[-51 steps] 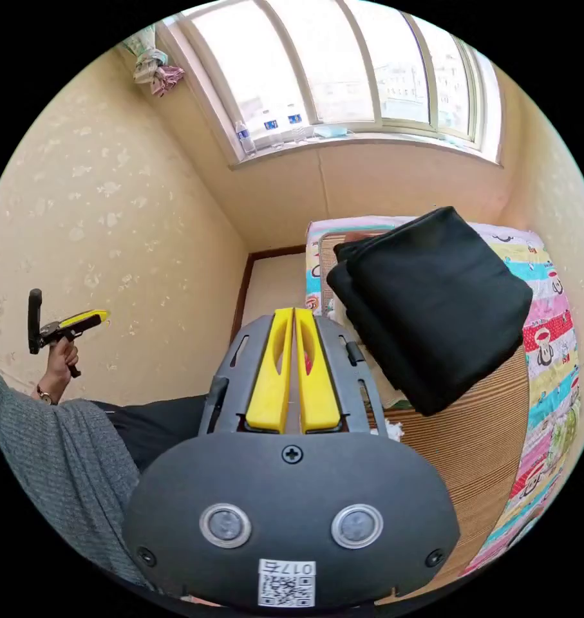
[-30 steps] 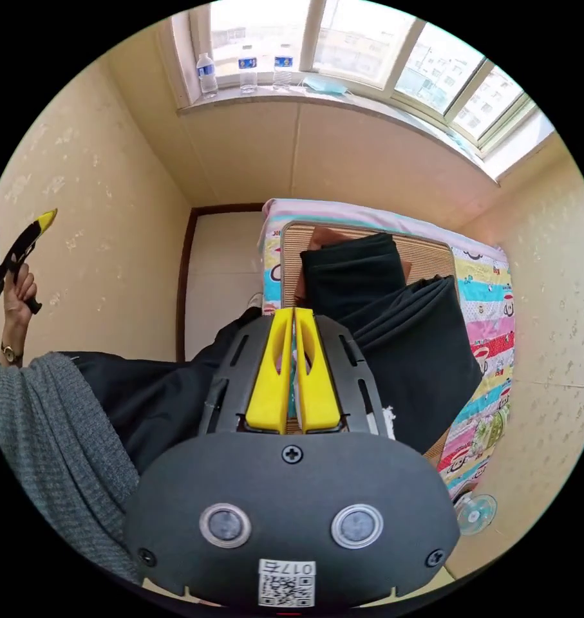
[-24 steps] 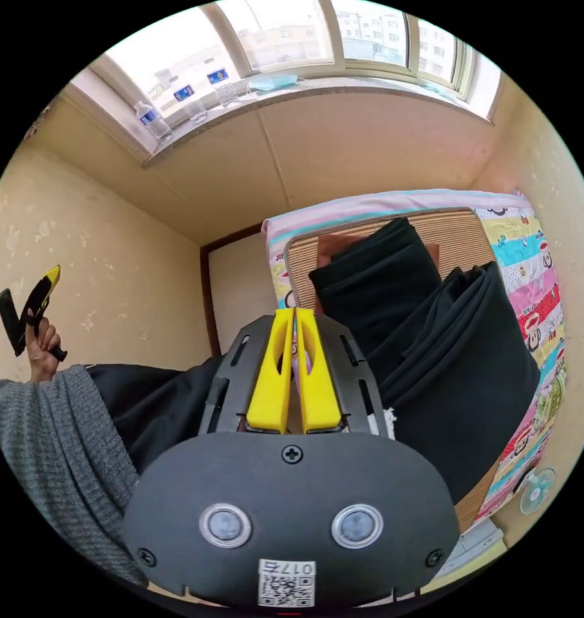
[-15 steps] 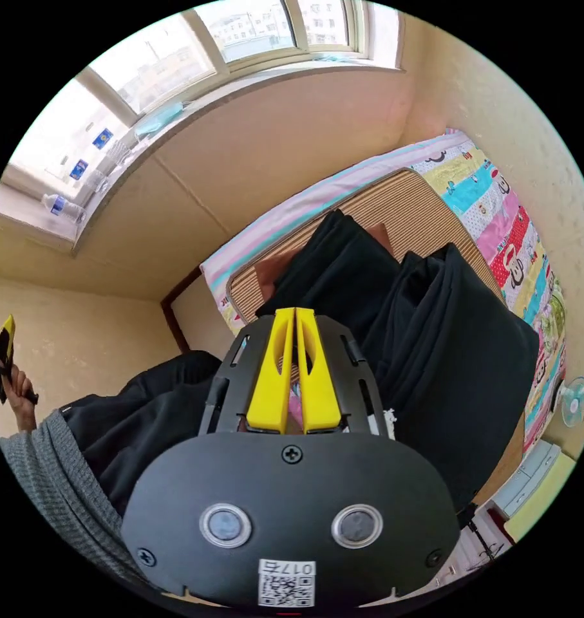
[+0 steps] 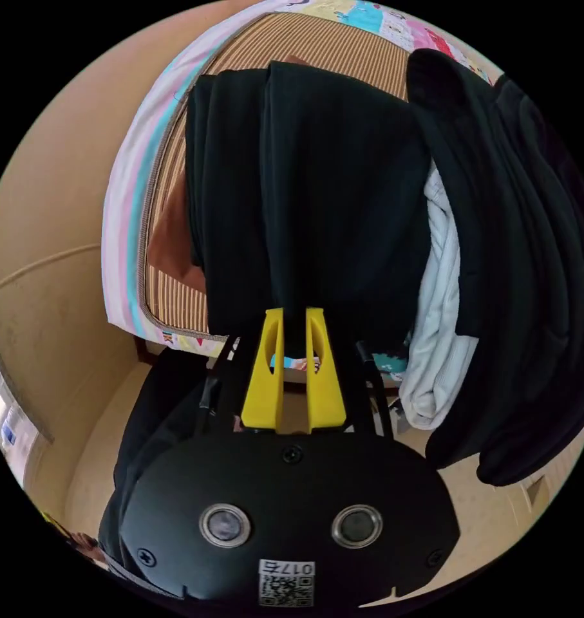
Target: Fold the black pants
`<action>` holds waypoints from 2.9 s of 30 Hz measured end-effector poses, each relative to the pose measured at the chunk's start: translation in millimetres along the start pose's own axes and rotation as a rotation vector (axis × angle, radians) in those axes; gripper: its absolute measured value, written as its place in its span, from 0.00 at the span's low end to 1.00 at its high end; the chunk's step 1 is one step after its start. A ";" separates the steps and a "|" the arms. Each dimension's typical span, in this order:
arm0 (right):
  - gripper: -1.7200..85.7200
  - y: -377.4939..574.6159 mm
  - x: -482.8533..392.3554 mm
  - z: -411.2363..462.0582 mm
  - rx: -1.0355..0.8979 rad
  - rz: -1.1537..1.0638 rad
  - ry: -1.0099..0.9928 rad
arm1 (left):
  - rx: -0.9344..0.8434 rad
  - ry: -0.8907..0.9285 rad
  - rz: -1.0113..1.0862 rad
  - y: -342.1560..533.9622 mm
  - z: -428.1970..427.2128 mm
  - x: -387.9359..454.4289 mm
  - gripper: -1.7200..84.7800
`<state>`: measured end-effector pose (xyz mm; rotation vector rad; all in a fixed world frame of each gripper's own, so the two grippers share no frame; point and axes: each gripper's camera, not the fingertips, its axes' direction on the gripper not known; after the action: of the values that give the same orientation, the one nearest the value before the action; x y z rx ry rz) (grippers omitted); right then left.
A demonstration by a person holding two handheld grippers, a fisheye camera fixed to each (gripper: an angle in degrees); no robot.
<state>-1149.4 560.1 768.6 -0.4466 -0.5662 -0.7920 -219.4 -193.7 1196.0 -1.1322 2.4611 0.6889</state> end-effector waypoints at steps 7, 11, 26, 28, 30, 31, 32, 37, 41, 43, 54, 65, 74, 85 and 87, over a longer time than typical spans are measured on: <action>0.05 89.8 45.7 -57.2 0.378 0.216 -0.470 | -0.028 0.240 0.232 -90.6 15.2 -9.8 0.02; 0.05 167.2 76.2 -110.8 0.605 0.242 -0.702 | -0.231 0.486 0.409 -153.0 96.6 48.2 0.07; 0.04 500.2 98.0 -227.7 1.277 -0.074 -1.035 | -0.595 0.948 0.480 -232.6 296.1 269.7 0.26; 0.04 540.2 102.2 -241.1 1.328 -0.137 -1.032 | -0.664 1.035 0.387 -233.7 318.0 281.8 0.27; 0.04 587.4 107.4 -249.5 1.379 -0.245 -1.099 | -0.727 1.119 0.204 -234.6 346.7 286.4 0.29; 0.04 599.1 108.3 -250.2 1.388 -0.278 -1.115 | -0.746 1.171 0.050 -235.8 367.6 286.3 0.32; 0.04 623.4 109.6 -249.9 1.399 -0.348 -1.139 | -0.740 1.231 -0.113 -238.3 388.7 283.7 0.34; 0.04 726.2 113.7 -223.3 1.472 -0.593 -1.182 | -0.750 1.366 -0.602 -229.6 477.2 287.0 0.30; 0.04 797.6 124.4 -191.7 1.499 -0.768 -1.187 | -0.892 1.477 -0.646 -192.4 531.2 335.1 0.08; 0.04 831.5 137.3 -176.5 1.539 -0.824 -1.124 | -0.887 1.505 -0.593 -179.8 542.0 351.3 0.07; 0.04 964.9 211.9 -135.4 1.387 -0.209 -0.783 | -0.458 1.902 0.140 -230.3 511.2 449.4 0.04; 0.09 942.3 254.9 -177.9 1.339 0.143 -0.796 | -0.461 1.850 0.502 -150.8 484.5 581.9 0.05; 0.27 866.0 299.5 -301.9 1.437 -0.174 -1.004 | -0.698 1.445 1.031 29.2 538.1 689.6 0.04; 0.27 863.5 370.2 -425.9 1.228 -0.050 -0.836 | -0.704 1.137 1.298 78.3 604.2 717.6 0.05; 0.24 871.2 387.3 -457.4 1.236 -0.076 -0.814 | -0.690 1.125 1.342 80.5 606.8 721.1 0.05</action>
<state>-124.5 637.0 519.7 0.4482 -1.6815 -0.1763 -666.8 -248.1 364.4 0.5150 4.0177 1.6360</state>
